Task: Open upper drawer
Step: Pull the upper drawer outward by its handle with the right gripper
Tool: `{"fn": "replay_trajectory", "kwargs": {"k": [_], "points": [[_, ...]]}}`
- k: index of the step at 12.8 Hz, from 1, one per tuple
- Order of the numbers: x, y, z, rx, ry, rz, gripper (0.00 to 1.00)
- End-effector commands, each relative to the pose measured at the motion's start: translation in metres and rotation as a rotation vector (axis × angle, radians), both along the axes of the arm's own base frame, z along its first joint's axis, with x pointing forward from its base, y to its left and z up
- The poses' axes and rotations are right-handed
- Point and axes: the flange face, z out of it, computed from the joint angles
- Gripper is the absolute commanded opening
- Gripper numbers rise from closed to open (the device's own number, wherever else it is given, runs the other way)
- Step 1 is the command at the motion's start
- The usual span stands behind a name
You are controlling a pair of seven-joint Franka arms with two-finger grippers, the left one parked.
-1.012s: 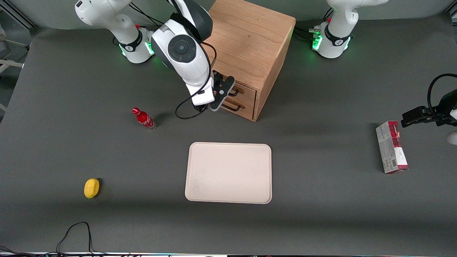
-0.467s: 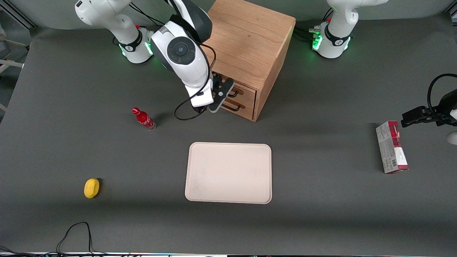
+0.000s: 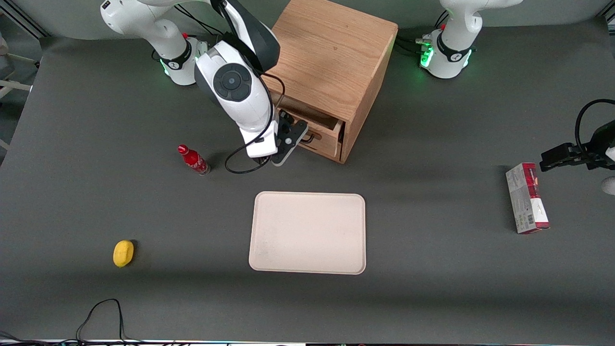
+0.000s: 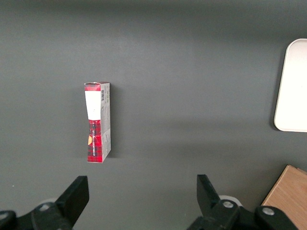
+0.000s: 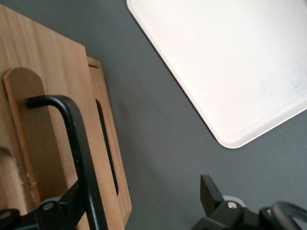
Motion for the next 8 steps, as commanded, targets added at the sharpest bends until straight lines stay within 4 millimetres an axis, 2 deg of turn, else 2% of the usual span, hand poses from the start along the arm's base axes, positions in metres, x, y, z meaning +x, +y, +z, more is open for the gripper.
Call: {"fn": "replay_trajectory", "kwargs": {"k": [1,4,8], "points": [[0.027,-0.008,0.001,-0.006,-0.024,-0.010,1.00],[0.038,-0.015,-0.001,-0.011,-0.030,-0.030,1.00],[0.059,-0.034,-0.002,-0.041,-0.055,-0.055,1.00]]}}
